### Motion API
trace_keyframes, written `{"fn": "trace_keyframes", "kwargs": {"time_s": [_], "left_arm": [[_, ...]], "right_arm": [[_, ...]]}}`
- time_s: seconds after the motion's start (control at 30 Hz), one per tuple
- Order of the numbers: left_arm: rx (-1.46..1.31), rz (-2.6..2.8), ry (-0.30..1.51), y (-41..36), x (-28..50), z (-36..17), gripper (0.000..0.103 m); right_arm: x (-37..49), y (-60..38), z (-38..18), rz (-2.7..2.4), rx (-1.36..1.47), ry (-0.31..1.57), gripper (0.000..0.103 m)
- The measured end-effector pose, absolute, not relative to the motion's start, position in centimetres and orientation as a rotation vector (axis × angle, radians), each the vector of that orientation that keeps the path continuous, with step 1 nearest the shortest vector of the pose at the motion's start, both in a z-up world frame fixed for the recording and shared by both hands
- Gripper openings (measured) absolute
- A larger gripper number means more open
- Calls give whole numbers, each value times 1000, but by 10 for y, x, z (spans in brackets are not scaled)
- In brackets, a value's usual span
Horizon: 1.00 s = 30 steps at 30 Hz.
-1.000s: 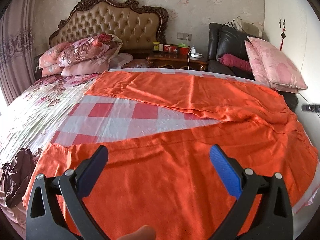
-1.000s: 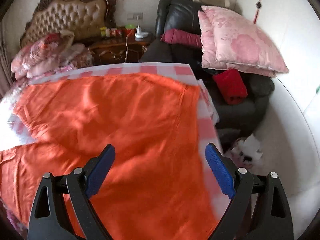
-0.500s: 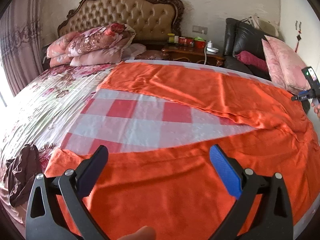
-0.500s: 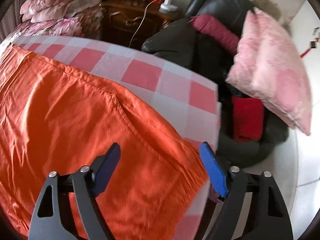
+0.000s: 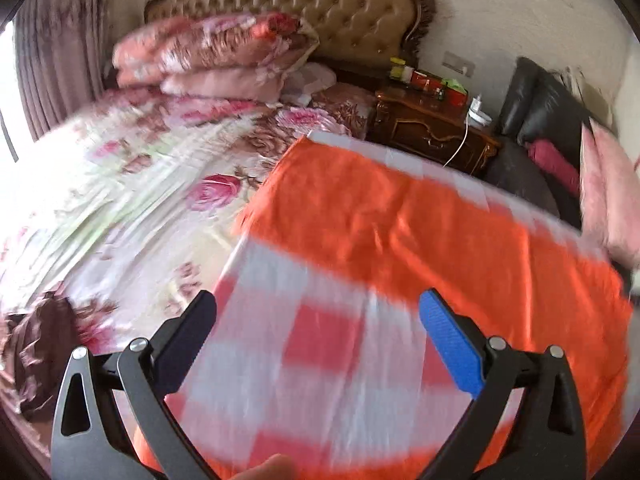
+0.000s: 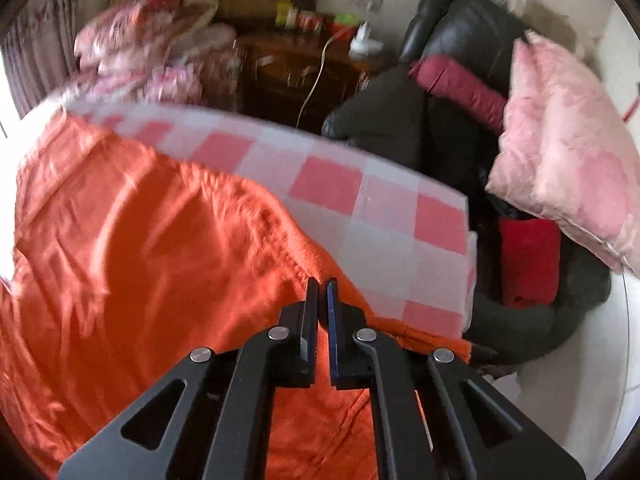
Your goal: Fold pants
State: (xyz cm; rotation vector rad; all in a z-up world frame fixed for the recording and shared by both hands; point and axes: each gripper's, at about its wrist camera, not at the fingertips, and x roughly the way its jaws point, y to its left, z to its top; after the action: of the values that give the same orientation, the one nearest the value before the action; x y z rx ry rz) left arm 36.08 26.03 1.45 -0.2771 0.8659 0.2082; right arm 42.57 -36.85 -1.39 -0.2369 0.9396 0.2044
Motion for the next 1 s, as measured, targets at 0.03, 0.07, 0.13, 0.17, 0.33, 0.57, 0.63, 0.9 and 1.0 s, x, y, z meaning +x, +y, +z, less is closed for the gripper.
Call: {"fn": "trace_keyframes", "kwargs": {"time_s": [0.03, 0.07, 0.13, 0.17, 0.33, 0.57, 0.63, 0.9, 1.0], "left_arm": [[-303, 205, 878, 271, 380, 16, 101], [-329, 208, 899, 286, 409, 17, 101], [-346, 234, 945, 306, 451, 15, 90], [-388, 225, 986, 317, 477, 12, 77], [-575, 173, 1112, 345, 556, -7, 66], [-648, 306, 1220, 355, 608, -32, 57], [-672, 332, 1243, 355, 613, -36, 56], [-689, 393, 1298, 355, 627, -40, 56], [-617, 412, 1327, 349, 632, -40, 35]], "right_arm": [[418, -368, -7, 215, -225, 914, 4], [410, -366, -2, 217, -228, 894, 4], [402, -363, 7, 219, -235, 870, 4], [396, -362, 12, 223, -234, 857, 4], [370, -359, 37, 247, -199, 796, 4], [321, -354, 65, 286, -186, 717, 4], [304, -354, 72, 310, -160, 696, 4], [249, -350, 83, 349, -146, 646, 4], [236, -351, 84, 349, -136, 642, 4]]}}
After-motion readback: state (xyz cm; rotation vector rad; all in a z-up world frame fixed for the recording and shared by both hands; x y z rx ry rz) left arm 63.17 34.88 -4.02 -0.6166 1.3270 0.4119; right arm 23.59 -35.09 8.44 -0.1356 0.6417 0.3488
